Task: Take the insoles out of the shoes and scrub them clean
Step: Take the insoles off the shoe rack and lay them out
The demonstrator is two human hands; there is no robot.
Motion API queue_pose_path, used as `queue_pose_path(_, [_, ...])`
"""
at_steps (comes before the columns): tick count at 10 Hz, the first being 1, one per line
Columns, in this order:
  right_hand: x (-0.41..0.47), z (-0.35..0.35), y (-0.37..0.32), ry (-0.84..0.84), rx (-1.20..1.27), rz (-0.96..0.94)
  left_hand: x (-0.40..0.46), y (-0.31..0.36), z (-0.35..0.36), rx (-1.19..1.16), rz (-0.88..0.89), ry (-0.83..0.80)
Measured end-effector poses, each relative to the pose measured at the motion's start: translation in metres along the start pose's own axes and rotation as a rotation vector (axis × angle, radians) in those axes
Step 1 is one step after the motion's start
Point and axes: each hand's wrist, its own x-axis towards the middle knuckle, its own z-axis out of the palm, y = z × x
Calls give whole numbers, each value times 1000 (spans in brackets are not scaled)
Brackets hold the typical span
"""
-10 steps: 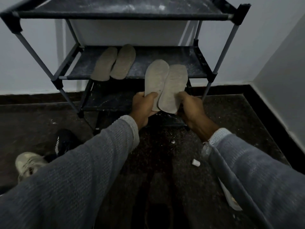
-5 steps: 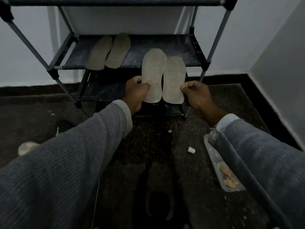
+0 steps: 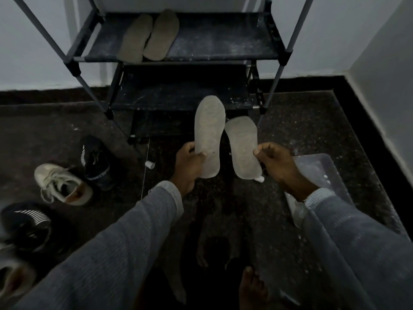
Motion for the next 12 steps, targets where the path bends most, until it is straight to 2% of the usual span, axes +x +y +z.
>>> queue_pose_path(3, [-12, 23, 93, -73, -98, 242, -3, -104, 30, 48, -186, 15])
queue_pose_path(5, [-22, 38, 144, -132, -201, 307, 1, -163, 38, 110, -231, 3])
queue_pose_path(7, [-28, 45, 173, -159, -370, 421, 12, -183, 41, 200, -285, -21])
queue_pose_path(8, [-30, 46, 172, -165, -391, 452, 12, -181, 41, 317, -263, -57])
queue_pose_path(9, [-35, 44, 166, -231, -727, 308, 5, -183, 35, 656, -106, -119])
queue_pose_path(10, [-48, 44, 165, -387, -1027, 118, -6, -193, 21, 1040, 86, -278])
queue_pose_path(11, [-60, 47, 164, -568, -1093, 39, -18, -205, 11, 1267, 251, -441])
queue_pose_path(12, [-66, 50, 176, -728, -1122, 13, -15, -227, 5, 1424, 453, -480])
